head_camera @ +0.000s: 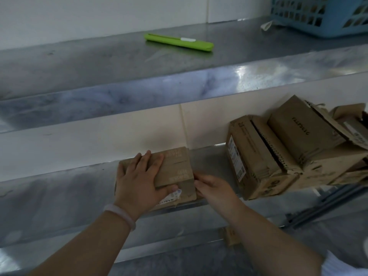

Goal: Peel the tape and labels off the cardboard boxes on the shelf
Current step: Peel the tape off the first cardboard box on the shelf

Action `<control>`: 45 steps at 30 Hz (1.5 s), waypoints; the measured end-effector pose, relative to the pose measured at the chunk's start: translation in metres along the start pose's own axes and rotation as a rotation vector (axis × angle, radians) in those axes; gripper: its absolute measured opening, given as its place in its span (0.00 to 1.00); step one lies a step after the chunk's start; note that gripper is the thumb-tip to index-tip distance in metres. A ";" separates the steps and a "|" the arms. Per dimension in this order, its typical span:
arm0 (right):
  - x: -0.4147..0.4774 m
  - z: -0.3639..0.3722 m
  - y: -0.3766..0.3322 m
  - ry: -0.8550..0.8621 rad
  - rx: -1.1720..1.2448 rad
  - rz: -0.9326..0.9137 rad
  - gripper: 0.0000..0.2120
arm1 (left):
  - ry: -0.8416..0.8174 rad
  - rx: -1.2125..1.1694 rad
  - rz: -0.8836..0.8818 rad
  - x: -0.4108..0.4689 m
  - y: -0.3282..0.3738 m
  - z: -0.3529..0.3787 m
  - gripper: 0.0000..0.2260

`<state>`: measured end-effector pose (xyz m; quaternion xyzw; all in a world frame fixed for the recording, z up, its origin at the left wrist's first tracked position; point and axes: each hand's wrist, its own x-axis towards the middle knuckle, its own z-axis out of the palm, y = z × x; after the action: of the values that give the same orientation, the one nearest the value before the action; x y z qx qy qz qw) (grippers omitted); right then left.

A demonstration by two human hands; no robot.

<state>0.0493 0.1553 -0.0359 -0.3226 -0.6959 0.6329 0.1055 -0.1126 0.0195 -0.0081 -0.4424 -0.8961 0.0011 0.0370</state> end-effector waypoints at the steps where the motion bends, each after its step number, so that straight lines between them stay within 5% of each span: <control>1: -0.001 -0.001 -0.004 0.006 -0.020 -0.012 0.11 | 0.003 -0.007 0.009 0.001 -0.003 -0.002 0.48; 10: 0.003 0.005 -0.019 0.132 0.044 -0.071 0.12 | -0.123 -0.213 0.036 0.015 -0.024 -0.027 0.52; 26: 0.018 0.002 -0.020 0.021 0.138 0.092 0.10 | -0.076 -0.161 0.050 0.009 -0.019 -0.020 0.52; 31: 0.016 -0.001 -0.025 0.092 0.120 0.090 0.09 | -0.059 -0.050 0.052 0.007 -0.011 -0.011 0.48; 35: 0.008 0.007 -0.036 0.089 0.013 -0.024 0.19 | 0.017 -0.054 0.111 -0.001 -0.003 0.000 0.43; 39: 0.004 0.012 -0.028 0.047 -0.117 -0.095 0.25 | 0.149 -0.331 0.214 -0.007 -0.030 0.005 0.34; 42: 0.005 0.010 -0.020 0.089 -0.254 -0.129 0.25 | 0.286 -0.536 -0.059 -0.023 -0.056 0.014 0.33; 45: 0.001 0.016 -0.024 0.168 -0.599 -0.280 0.27 | 0.065 -1.032 -0.490 -0.045 -0.062 0.022 0.38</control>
<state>0.0319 0.1426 -0.0161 -0.2917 -0.8772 0.3512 0.1488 -0.1366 -0.0533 -0.0309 -0.1821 -0.8554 -0.4586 -0.1572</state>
